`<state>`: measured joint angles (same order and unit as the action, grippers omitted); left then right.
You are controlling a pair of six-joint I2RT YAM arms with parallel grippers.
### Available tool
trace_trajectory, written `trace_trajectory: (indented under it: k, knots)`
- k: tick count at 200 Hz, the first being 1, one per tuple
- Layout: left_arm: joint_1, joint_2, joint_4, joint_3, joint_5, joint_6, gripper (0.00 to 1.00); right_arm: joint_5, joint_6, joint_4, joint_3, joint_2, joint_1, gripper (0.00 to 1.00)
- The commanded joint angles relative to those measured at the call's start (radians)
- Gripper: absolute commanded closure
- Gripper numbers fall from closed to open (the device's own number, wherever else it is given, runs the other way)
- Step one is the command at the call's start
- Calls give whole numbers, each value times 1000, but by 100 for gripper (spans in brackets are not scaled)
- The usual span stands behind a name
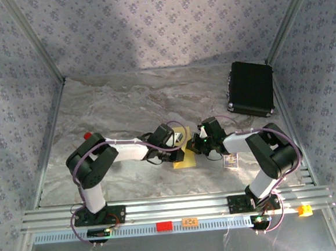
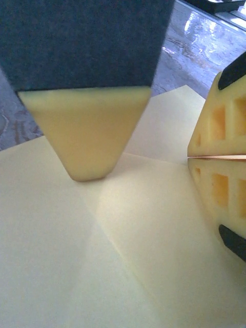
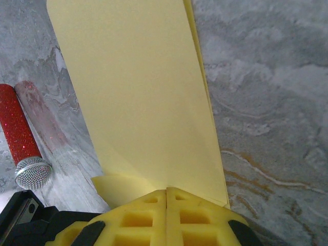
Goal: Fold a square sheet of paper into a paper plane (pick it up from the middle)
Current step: Fold the triangle a second time at the center of the table.
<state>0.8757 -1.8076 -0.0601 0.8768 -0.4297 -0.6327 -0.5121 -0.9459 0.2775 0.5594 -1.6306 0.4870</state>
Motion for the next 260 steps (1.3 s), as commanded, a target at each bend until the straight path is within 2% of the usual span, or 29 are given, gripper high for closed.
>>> trace_trajectory:
  k: [1, 51, 106, 164, 185, 260]
  knots:
    - [6, 42, 80, -37, -6, 24, 90, 63, 2, -74, -31, -16, -5, 94]
    - [16, 95, 60, -105, -18, 12, 86, 63, 1, -70, -33, -17, -7, 94]
    - [19, 152, 74, -193, 8, 2, 88, 61, 2, -67, -32, -16, -6, 94]
    - [22, 276, 76, -175, 28, 27, 90, 43, 6, -47, -25, -11, -5, 93]
    - [17, 309, 48, -146, 50, 24, 88, 34, 13, -41, -14, -4, -5, 92]
    - [-37, 91, 60, -22, 0, 47, 92, 23, 17, -37, 1, 6, -7, 91]
